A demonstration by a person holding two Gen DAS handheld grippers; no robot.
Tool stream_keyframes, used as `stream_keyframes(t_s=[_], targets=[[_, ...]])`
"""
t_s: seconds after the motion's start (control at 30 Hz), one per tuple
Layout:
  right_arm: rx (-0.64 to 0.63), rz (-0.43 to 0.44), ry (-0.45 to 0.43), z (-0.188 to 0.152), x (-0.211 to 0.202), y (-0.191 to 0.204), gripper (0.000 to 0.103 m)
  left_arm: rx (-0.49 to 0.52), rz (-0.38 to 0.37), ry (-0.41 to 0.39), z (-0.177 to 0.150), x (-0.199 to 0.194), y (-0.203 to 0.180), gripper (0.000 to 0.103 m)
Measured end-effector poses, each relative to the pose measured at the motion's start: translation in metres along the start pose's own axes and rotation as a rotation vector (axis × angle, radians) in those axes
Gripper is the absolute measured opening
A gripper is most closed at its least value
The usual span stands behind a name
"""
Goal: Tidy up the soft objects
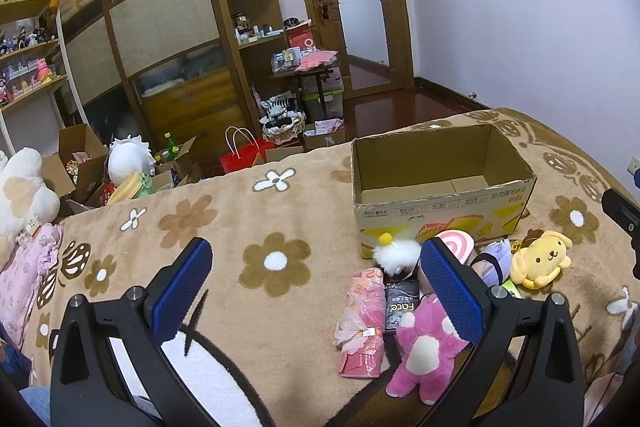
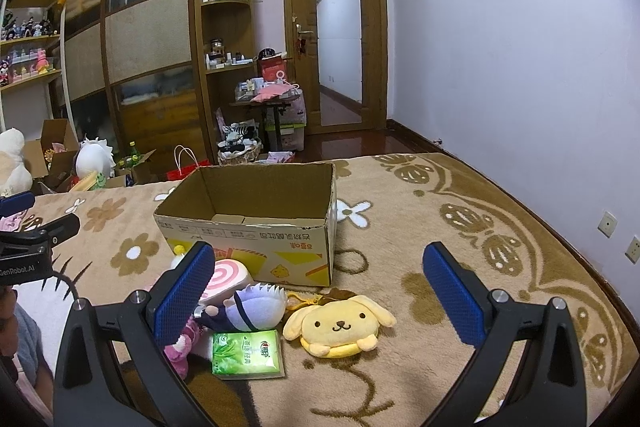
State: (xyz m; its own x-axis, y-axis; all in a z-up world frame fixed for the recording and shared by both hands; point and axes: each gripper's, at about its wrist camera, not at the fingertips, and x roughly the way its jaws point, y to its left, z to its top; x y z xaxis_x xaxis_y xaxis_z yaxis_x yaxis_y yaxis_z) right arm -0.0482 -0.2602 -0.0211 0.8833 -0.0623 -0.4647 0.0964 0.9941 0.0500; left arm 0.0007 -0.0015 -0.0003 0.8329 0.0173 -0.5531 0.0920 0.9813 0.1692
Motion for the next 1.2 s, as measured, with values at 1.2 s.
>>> stream_keyframes(t_s=[1.2], targets=[[-0.001, 0.000, 0.005, 0.0000, 0.0005, 0.0001, 0.103, 0.016, -0.002, 0.006, -0.0064, 0.0018, -0.0019, 0.103]])
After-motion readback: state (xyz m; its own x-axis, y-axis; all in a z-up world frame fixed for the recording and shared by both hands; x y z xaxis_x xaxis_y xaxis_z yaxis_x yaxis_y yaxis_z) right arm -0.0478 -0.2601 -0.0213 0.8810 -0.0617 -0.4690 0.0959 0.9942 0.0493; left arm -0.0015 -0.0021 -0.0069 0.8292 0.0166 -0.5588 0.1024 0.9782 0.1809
